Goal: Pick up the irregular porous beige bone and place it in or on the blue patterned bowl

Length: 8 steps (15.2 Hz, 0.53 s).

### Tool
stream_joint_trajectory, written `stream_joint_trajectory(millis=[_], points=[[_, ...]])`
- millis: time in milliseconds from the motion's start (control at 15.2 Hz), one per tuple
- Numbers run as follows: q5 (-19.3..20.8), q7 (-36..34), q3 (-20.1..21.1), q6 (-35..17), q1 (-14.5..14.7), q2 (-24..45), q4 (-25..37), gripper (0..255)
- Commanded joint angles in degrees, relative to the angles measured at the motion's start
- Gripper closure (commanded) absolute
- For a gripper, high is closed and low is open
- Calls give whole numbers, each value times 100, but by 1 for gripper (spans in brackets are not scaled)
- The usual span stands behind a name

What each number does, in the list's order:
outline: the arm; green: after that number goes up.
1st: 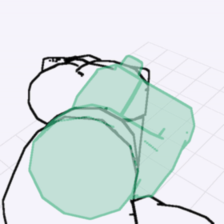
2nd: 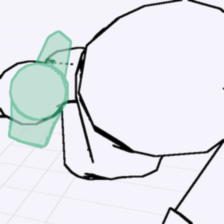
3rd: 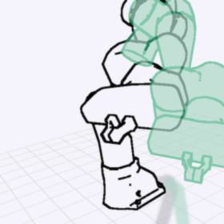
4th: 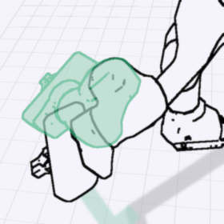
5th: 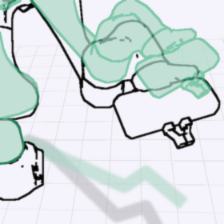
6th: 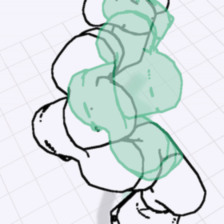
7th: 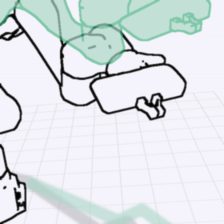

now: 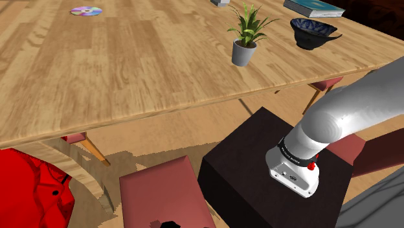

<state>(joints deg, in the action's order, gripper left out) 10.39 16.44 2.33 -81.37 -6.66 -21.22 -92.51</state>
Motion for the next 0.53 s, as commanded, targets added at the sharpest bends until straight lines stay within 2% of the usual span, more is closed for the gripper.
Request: stream_joint_trajectory(millis=[0,462], points=[[15,223,-159,40,-49,-346,-268,255],[202,993,-725,275,-200,-1211,-755,255]])
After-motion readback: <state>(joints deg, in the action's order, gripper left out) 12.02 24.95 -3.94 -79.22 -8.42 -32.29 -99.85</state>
